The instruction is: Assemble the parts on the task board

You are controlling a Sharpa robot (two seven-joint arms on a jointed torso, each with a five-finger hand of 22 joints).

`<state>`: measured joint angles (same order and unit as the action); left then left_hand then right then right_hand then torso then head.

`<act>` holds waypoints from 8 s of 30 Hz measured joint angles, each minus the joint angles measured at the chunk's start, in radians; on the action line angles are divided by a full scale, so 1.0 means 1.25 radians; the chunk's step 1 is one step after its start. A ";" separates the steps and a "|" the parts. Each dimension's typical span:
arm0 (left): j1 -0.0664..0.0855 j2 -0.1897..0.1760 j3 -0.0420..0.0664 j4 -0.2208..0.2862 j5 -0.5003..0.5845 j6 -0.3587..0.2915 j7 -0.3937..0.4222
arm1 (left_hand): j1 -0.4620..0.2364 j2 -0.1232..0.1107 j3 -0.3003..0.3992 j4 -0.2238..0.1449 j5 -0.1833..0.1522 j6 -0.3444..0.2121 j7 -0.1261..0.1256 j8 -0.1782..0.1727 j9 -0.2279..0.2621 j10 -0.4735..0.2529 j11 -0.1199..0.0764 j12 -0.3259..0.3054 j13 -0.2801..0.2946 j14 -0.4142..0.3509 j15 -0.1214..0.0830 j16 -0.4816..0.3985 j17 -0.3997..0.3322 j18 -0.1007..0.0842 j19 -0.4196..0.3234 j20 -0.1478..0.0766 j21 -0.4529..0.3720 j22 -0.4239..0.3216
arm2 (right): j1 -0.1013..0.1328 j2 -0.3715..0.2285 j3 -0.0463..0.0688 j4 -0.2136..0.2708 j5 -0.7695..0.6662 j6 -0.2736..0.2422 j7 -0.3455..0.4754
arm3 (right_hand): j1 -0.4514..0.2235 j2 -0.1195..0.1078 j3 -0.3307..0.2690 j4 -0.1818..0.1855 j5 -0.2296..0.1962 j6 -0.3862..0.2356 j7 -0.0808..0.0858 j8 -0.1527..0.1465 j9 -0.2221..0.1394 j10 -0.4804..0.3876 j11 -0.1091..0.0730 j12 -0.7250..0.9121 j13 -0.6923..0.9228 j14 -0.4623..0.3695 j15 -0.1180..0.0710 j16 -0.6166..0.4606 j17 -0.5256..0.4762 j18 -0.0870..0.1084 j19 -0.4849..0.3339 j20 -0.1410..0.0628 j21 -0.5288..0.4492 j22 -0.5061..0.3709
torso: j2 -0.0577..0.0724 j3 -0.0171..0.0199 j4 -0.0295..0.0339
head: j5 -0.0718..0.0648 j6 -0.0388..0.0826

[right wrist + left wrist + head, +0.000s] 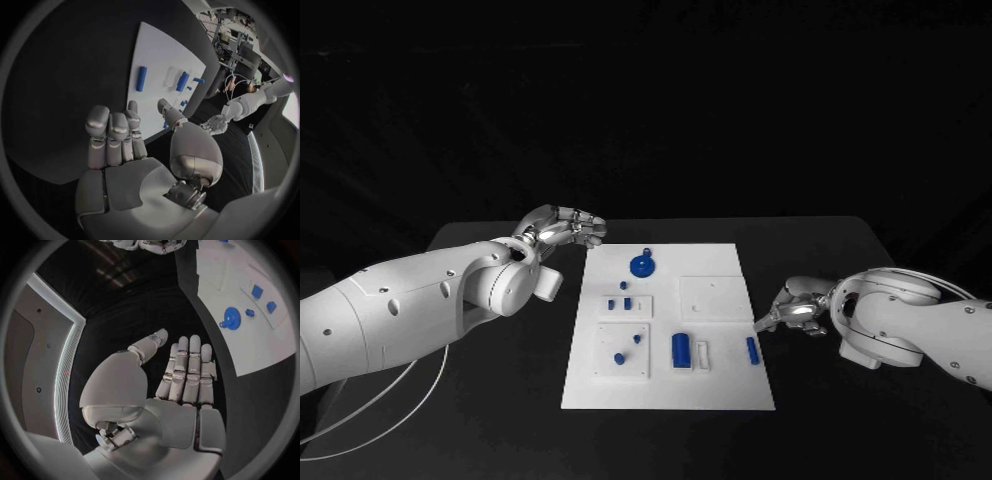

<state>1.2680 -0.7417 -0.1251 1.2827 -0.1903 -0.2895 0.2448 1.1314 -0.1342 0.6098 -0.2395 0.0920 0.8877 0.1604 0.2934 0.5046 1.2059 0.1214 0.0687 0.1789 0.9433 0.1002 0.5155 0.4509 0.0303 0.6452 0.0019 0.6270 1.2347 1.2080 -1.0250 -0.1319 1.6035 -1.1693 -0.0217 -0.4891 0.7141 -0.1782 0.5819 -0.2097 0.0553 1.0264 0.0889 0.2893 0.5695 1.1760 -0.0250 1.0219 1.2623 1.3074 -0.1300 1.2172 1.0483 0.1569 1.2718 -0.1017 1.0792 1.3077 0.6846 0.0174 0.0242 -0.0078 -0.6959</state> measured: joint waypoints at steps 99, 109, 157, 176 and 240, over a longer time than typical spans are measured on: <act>0.000 -0.006 -0.002 0.003 0.000 0.005 -0.003 | -0.003 0.003 0.000 0.004 0.000 0.000 0.000 0.003 -0.002 0.000 0.000 0.000 0.000 0.000 0.000 -0.006 0.008 0.000 0.000 0.000 -0.003 0.003 | -0.052 0.155 -0.015 -0.005 0.083 -0.041 -0.051 | 0.013 0.080 0.152 0.002 -0.004 0.022 -0.007 -0.008 0.012 0.003 -0.003 -0.010 0.003 0.005 0.002 -0.003 0.005 0.017 0.000 0.014 0.007 0.000 | 0.000 -0.0016 0.0026 | -0.002 -0.008; 0.000 -0.006 -0.002 0.003 0.000 0.006 -0.003 | -0.003 0.003 0.000 0.004 0.000 0.000 0.000 0.003 -0.002 0.000 0.000 0.000 0.000 0.000 0.000 -0.006 0.008 0.000 0.000 0.000 -0.003 0.003 | -0.062 0.182 -0.016 -0.024 0.059 -0.045 -0.050 | 0.006 0.080 0.142 0.001 -0.004 0.022 -0.007 -0.008 0.012 0.003 -0.003 -0.010 0.003 0.005 0.002 -0.003 0.005 0.017 0.000 0.014 0.007 0.000 | 0.000 -0.0015 0.0025 | 0.001 -0.010; 0.000 -0.007 -0.002 0.002 0.000 0.008 -0.006 | -0.006 0.000 0.000 0.008 0.000 0.000 0.000 0.003 -0.002 0.000 0.000 0.000 0.000 0.000 0.000 -0.009 0.012 0.000 0.000 0.000 -0.003 0.005 | -0.069 0.173 -0.016 -0.009 0.053 -0.054 -0.034 | -0.075 0.024 0.060 0.012 -0.004 0.025 -0.007 -0.011 0.011 0.003 -0.003 -0.010 0.004 0.006 0.003 -0.003 0.006 0.017 0.000 0.015 0.007 0.000 | 0.000 -0.0012 0.0019 | 0.013 -0.012; 0.000 -0.009 -0.002 0.002 0.000 0.008 -0.007 | -0.006 0.000 0.000 0.008 0.000 0.000 0.000 0.003 -0.002 0.000 0.000 0.000 0.000 0.000 0.000 -0.012 0.013 0.000 0.000 0.000 -0.003 0.005 | -0.070 0.144 -0.016 0.004 0.060 -0.045 -0.013 | -0.025 0.034 0.071 -0.024 -0.004 0.023 -0.009 -0.011 0.012 0.003 -0.003 -0.013 0.005 0.007 0.001 -0.002 0.006 0.017 -0.004 0.012 0.007 0.000 | 0.000 -0.0012 0.0015 | 0.012 -0.010; 0.000 -0.008 -0.003 -0.003 0.004 0.010 -0.008 | -0.006 0.000 0.000 0.008 0.000 0.000 0.000 0.003 -0.003 0.000 0.000 0.000 0.000 0.003 0.003 -0.015 0.020 0.000 0.000 0.000 -0.006 0.008 | -0.081 0.144 -0.002 -0.050 0.093 -0.050 0.027 | -0.019 -0.017 0.080 -0.016 -0.004 0.023 -0.005 -0.021 0.003 0.009 -0.003 -0.016 0.008 0.006 0.000 -0.006 0.007 0.018 -0.002 0.013 0.007 0.000 | -0.001 -0.0022 0.0015 | 0.008 -0.003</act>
<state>1.2679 -0.7521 -0.1283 1.2789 -0.1853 -0.2772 0.2343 1.1237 -0.1342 0.6097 -0.2298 0.0920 0.8876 0.1604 0.2973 0.5004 1.2059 0.1214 0.0686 0.1786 0.9468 0.1037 0.4961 0.4757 0.0303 0.6452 0.0018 0.6193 1.2442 1.1073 -0.8456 -0.1350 1.5407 -1.0527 -0.0839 -0.4548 0.6903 -0.1989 0.6816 -0.2302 0.0504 1.0545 0.0824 0.2630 0.5732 1.1867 -0.0286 1.0017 1.2723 1.3147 -0.1295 1.2100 1.0570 0.1791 1.2698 -0.0857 1.0878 1.3073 0.6828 0.0146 0.0260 0.0017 -0.6995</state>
